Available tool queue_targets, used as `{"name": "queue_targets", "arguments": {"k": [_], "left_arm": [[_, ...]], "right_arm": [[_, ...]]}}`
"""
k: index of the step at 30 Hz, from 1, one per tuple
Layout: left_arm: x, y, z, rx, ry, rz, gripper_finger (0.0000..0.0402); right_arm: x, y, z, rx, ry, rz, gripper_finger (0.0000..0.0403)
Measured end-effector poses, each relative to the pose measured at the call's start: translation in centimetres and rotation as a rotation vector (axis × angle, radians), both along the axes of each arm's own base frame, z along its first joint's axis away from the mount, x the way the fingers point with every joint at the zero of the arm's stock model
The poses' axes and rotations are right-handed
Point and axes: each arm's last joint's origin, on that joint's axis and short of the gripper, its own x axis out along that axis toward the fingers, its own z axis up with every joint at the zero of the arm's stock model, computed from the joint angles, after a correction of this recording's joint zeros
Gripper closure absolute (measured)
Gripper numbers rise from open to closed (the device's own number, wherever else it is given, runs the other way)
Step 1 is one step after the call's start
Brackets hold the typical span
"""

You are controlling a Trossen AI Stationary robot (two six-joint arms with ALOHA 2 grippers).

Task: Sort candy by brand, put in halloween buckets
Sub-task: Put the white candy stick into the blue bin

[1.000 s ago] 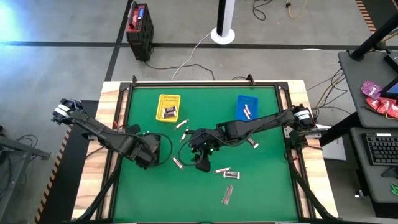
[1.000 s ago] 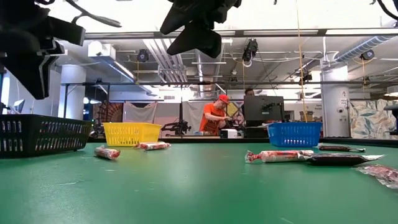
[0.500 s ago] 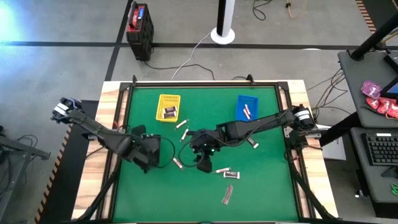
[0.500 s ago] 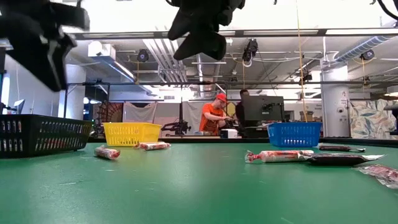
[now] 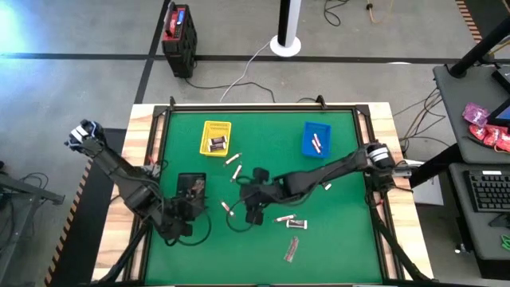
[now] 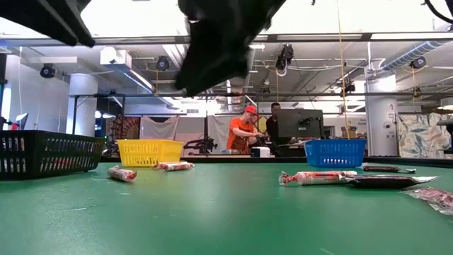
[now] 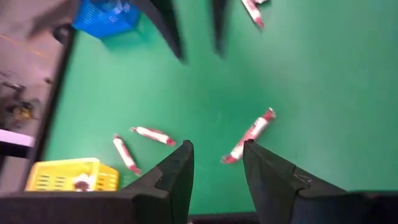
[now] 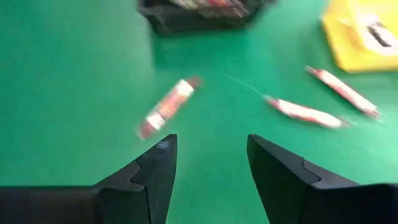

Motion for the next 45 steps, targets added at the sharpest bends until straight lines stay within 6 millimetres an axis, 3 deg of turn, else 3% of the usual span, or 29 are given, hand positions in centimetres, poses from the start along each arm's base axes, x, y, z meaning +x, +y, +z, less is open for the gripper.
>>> {"name": "queue_targets", "arguments": {"k": [8,19,25,36,40,45], "left_arm": [[-0.6,-0.4,0.2,0.045,-0.088,0.046,0.0279],[-0.7,-0.5,-0.1,0.045,-0.095,0.058,0.0279],[-0.7,-0.4,-0.1,0.049,-0.112,0.076,0.0279],[-0.9,-0.2,-0.9,0.055,-0.110,0.094,0.0279],[-0.9,-0.1,-1.0,0.070,-0.147,0.125,0.0279],[-0.9,-0.1,-0.9,0.071,-0.155,0.125,0.0279]], "right_arm": [[3.4,1.9,-6.0,0.011,-0.144,0.045,0.0215],[4.2,2.3,-11.3,0.044,-0.108,0.006,0.0216],[4.3,2.3,-11.9,0.017,-0.102,-0.006,0.0231],[4.2,2.3,-12.0,-0.014,-0.083,0.018,0.0371],[4.2,2.2,-11.8,-0.012,-0.085,0.020,0.0371],[3.6,1.6,-9.9,-0.014,-0.051,0.005,0.0370]]}}
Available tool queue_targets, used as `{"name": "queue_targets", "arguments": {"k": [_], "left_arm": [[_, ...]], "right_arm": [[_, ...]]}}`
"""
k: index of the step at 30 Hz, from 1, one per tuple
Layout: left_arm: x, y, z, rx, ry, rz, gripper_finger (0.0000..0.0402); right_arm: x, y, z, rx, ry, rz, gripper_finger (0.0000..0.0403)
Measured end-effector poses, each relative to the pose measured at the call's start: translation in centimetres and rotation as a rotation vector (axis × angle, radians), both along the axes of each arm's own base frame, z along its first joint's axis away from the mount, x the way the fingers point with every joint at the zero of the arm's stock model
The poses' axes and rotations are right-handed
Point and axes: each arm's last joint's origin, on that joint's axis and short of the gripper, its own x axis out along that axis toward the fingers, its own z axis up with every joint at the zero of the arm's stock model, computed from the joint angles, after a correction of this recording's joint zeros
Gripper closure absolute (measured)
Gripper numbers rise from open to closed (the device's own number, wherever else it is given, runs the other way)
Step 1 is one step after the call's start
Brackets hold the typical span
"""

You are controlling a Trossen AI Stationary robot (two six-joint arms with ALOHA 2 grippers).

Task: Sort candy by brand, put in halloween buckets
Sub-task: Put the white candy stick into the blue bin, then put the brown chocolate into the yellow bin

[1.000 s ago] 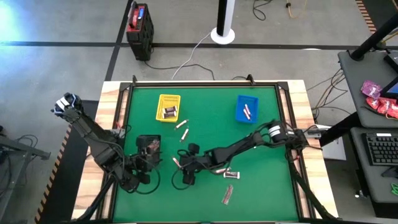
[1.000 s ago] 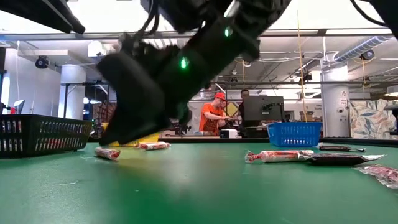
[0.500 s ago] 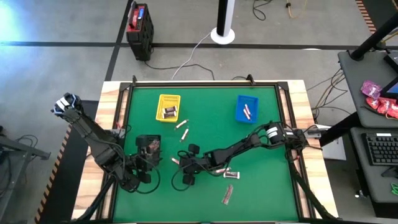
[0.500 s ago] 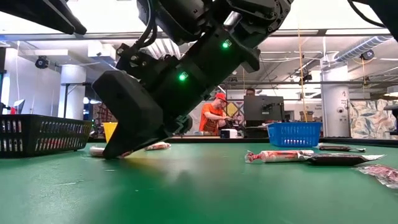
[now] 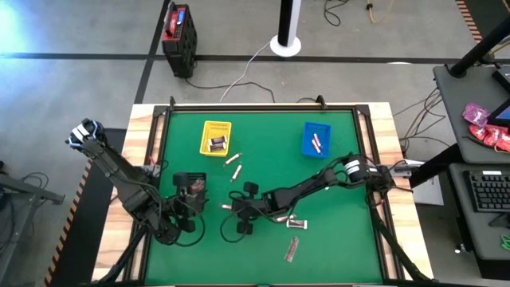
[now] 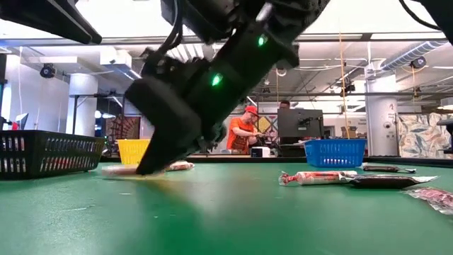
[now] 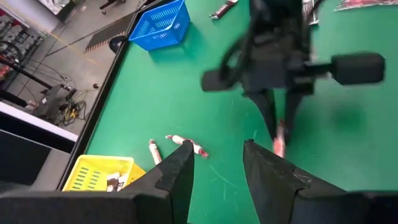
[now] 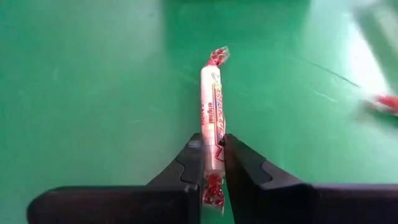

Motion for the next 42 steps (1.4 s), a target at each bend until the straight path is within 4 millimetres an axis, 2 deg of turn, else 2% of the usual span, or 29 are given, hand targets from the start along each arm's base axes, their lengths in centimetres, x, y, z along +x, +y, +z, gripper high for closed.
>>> {"name": "queue_targets", "arguments": {"k": [6,12,15,21,24,27,33,42], "left_arm": [[0.0,0.0,0.1,0.000,-0.001,-0.001,0.0279],[0.0,0.0,0.1,-0.004,-0.004,-0.001,0.0279],[0.0,0.0,0.1,-0.006,-0.006,-0.002,0.0279],[0.0,0.0,0.2,-0.003,-0.007,-0.006,0.0279],[0.1,0.0,0.2,-0.002,-0.008,-0.008,0.0279],[0.1,0.0,0.2,0.000,-0.007,-0.008,0.0279],[0.1,0.0,0.2,0.004,-0.006,-0.010,0.0279],[0.2,0.1,0.2,0.003,-0.017,-0.001,0.0279]], "right_arm": [[-2.6,-2.5,6.0,-0.082,0.102,-0.119,0.0370],[-7.7,-6.4,11.6,-0.288,0.259,-0.405,0.0370],[-10.9,-9.3,13.2,-0.329,0.334,-0.610,0.0370],[-16.8,-14.7,13.4,-0.218,0.363,-1.016,0.0370],[-19.2,-16.5,12.1,-0.132,0.358,-1.158,0.0370],[-20.8,-17.7,10.7,-0.066,0.348,-1.212,0.0369],[-21.7,-18.8,8.6,0.020,0.269,-1.202,0.0342],[-21.9,-19.2,8.2,0.062,0.277,-1.211,0.0275]]}}
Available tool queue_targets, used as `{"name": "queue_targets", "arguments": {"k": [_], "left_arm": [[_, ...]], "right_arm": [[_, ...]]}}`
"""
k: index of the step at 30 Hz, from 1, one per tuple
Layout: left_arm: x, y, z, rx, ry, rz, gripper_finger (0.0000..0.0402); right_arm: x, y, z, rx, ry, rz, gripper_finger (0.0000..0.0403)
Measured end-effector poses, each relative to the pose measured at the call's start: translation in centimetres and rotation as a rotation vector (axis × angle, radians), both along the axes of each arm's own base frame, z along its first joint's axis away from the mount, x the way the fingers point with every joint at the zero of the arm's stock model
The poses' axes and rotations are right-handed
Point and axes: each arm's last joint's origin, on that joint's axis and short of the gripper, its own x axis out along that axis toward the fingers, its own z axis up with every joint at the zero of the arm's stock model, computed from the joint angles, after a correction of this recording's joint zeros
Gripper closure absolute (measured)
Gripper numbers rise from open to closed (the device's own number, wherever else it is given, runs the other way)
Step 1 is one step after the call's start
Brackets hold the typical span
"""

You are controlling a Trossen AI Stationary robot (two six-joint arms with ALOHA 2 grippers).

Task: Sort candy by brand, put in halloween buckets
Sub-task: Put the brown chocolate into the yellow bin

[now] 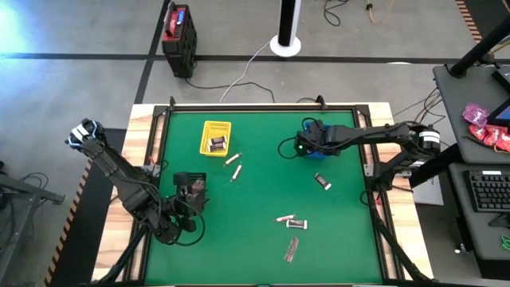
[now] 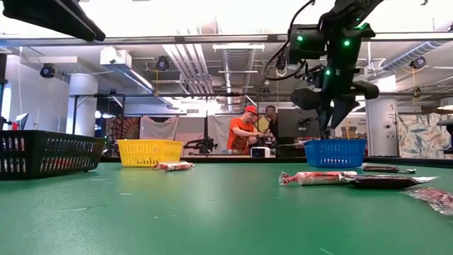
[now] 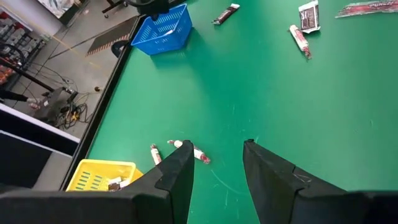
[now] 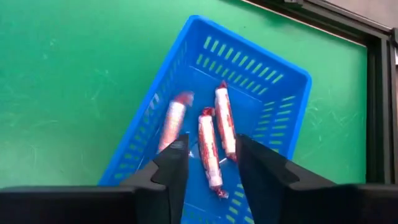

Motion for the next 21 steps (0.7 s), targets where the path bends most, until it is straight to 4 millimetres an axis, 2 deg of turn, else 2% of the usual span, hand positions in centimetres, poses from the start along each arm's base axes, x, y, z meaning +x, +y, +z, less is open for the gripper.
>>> {"name": "queue_targets", "arguments": {"k": [5,9,15,18,21], "left_arm": [[0.0,0.0,0.0,-0.004,-0.003,0.000,0.0279],[0.1,-0.1,0.0,-0.008,-0.008,0.000,0.0279],[0.4,-0.4,0.2,-0.009,-0.034,-0.033,0.0279],[0.8,-0.9,0.5,-0.014,-0.046,-0.089,0.0279],[1.2,-1.2,0.9,0.004,-0.070,-0.134,0.0279]], "right_arm": [[0.9,0.4,1.0,-0.008,-0.026,0.067,0.0263],[2.9,2.4,2.5,0.005,-0.069,0.311,0.0260],[5.4,7.8,4.2,0.079,-0.182,0.747,0.0267],[5.4,11.2,4.4,0.122,-0.184,0.921,0.0273],[4.8,14.4,4.1,0.143,-0.173,1.017,0.0275]]}}
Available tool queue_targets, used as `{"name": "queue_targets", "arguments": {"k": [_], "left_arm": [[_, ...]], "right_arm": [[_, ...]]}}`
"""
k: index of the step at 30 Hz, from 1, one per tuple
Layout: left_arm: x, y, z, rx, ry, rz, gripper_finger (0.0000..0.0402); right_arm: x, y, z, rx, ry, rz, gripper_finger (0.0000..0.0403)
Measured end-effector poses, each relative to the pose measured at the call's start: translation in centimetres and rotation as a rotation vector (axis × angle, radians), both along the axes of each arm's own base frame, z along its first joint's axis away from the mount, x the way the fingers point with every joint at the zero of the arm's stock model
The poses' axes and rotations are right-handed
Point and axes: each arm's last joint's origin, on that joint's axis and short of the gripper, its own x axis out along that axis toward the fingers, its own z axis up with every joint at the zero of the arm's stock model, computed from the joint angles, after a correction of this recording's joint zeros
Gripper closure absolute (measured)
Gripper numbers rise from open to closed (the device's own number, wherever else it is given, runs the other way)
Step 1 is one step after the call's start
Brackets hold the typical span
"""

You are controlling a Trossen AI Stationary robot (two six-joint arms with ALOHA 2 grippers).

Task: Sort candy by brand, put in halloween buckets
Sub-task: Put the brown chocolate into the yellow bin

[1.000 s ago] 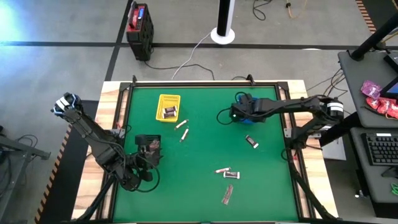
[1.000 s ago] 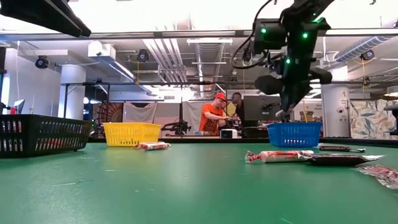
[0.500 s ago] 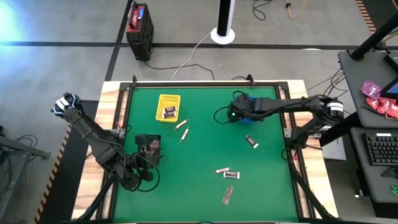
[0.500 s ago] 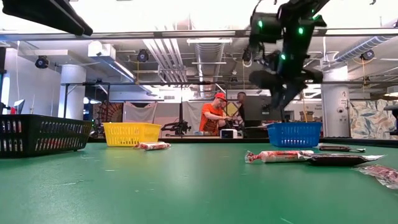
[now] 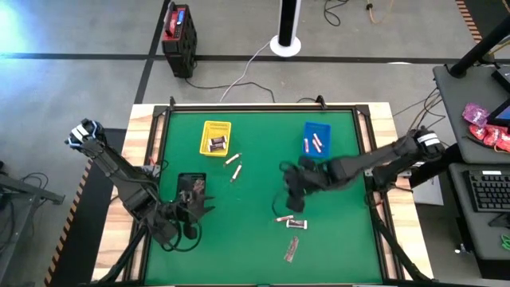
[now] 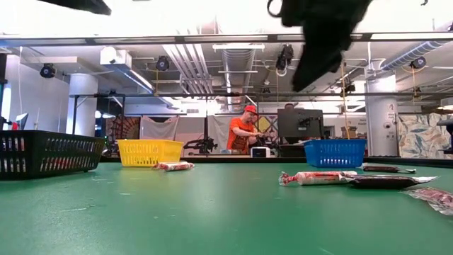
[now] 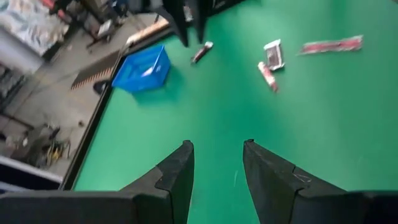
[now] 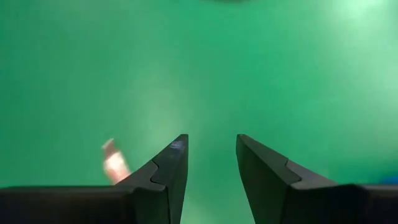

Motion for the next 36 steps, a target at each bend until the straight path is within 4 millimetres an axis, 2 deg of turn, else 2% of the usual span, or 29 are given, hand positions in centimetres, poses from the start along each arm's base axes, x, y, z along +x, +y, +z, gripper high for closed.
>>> {"name": "queue_targets", "arguments": {"k": [5,13,17,20,28,31,36], "left_arm": [[0.7,-0.1,0.5,0.048,-0.010,-0.068,0.0279],[3.0,1.1,0.9,0.027,0.010,-0.224,0.0279],[4.0,2.5,0.2,0.031,-0.016,-0.223,0.0279],[4.7,3.4,-0.9,-0.005,-0.052,-0.274,0.0279],[5.0,4.2,-2.1,-0.058,-0.169,-0.327,0.0279],[5.0,4.2,-2.1,-0.058,-0.170,-0.328,0.0279],[5.0,4.2,-2.1,-0.058,-0.169,-0.328,0.0279]], "right_arm": [[-1.6,3.8,-0.9,0.030,0.039,0.038,0.0266],[-4.0,7.7,-1.3,0.096,0.090,0.026,0.0243],[-4.5,9.1,-2.5,0.108,0.121,0.014,0.0232],[-4.2,10.1,-4.2,0.083,0.155,0.020,0.0227],[-2.5,11.5,-9.1,0.019,0.213,0.016,0.0215],[-2.3,11.4,-10.4,-0.008,0.250,0.006,0.0214],[-2.1,11.6,-11.3,-0.042,0.258,0.015,0.0223]]}}
